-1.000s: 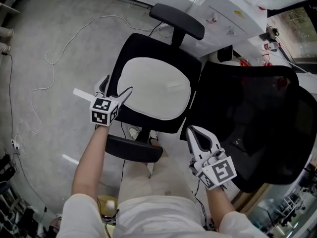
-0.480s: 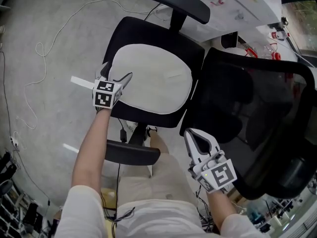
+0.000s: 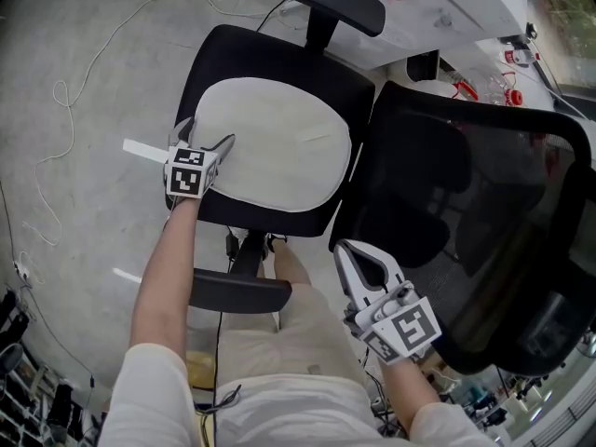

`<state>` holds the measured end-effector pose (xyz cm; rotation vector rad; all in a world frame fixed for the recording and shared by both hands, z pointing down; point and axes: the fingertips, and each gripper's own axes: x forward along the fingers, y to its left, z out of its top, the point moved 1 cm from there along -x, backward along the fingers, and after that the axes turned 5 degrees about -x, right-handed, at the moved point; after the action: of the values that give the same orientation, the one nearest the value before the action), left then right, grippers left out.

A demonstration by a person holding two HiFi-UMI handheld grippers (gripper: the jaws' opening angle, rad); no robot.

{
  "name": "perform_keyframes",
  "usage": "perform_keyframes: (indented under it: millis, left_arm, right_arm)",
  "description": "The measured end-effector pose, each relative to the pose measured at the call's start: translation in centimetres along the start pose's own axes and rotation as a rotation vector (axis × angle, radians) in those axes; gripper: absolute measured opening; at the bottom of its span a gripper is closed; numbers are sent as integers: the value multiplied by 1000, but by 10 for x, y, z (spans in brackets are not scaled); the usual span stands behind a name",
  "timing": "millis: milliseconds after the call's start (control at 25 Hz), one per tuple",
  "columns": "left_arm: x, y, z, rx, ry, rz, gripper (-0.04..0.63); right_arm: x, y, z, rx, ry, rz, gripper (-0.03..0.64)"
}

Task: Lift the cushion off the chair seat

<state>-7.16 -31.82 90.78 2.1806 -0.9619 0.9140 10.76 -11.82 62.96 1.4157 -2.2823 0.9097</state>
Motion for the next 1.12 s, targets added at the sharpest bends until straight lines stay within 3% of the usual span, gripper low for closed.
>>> perform_keyframes:
  millis: [200, 440, 640, 920, 1120]
  left_arm:
    - [7, 4, -16, 2, 53, -3, 437]
    - [7, 6, -22, 9, 66, -7, 336]
    - [1, 6, -27, -76, 97, 6, 205]
    - [-2, 8, -24, -109, 92, 33, 102]
    - [-10, 1, -17, -94, 94, 7, 72]
  right_arm:
    - [6, 6, -1, 9, 3, 10, 2]
    - [5, 17, -4, 7, 2, 15, 2]
    - [-4, 21, 0, 3, -14, 10, 2]
    - [-14, 19, -6, 17, -34, -10, 2]
    - [-23, 24, -13, 24, -50, -11, 2]
